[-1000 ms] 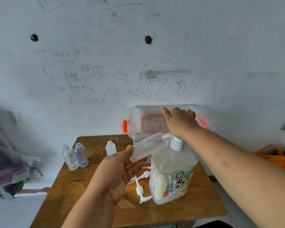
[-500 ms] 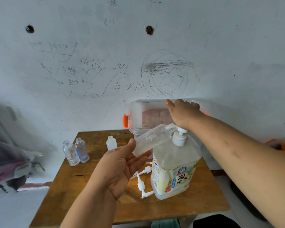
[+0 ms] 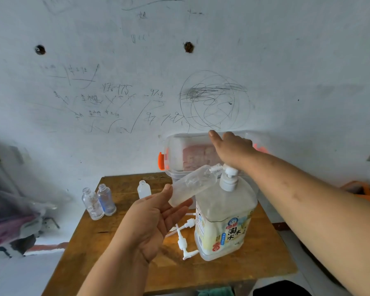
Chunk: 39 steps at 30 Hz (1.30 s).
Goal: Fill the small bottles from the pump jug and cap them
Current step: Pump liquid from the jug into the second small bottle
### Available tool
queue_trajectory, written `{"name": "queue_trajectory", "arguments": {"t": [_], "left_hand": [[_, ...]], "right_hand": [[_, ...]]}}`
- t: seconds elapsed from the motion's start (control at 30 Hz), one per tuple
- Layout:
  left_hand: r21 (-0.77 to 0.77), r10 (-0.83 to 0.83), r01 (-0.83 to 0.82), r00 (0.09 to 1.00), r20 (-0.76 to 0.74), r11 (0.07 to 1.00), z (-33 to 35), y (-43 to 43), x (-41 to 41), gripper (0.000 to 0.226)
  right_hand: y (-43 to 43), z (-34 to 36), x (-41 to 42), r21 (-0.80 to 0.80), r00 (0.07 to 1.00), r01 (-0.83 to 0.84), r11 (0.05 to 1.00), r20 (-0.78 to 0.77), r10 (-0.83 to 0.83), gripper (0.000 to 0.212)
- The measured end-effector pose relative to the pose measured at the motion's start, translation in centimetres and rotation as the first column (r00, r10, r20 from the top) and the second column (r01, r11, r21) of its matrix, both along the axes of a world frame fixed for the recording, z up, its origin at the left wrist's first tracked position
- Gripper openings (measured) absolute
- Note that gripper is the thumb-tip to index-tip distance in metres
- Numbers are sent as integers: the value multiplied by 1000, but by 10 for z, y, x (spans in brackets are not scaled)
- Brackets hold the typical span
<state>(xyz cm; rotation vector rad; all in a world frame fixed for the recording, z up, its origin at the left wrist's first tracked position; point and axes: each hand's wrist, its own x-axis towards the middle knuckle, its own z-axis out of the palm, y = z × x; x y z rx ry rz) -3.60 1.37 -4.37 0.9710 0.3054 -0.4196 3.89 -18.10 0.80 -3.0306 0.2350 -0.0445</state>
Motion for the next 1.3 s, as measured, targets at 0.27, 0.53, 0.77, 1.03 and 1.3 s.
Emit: {"name": "queue_trajectory", "arguments": {"t": [0.27, 0.53, 0.77, 1.03, 1.3], "left_hand": [[-12, 0, 0, 1000, 5, 1000, -1, 0, 4, 28], [-29, -9, 8, 999, -35, 1000, -13, 1, 10, 33], [-14, -4, 3, 1000, -27, 1000, -11, -2, 2, 32], [-19, 0, 0, 1000, 10, 1000, -2, 0, -1, 29], [-32, -14, 14, 1000, 8, 999, -9, -1, 3, 25]], "right_hand": [[-3, -8, 12, -106, 999, -36, 994, -27, 33, 57], [-4, -26, 16, -38, 1000, 19, 999, -6, -19, 56], [-1, -23, 11, 101, 996, 74, 992, 38, -78, 58], [0, -5, 9, 53, 995, 47, 997, 82, -52, 45], [-1, -11, 13, -5, 999, 34, 999, -18, -34, 58]]}}
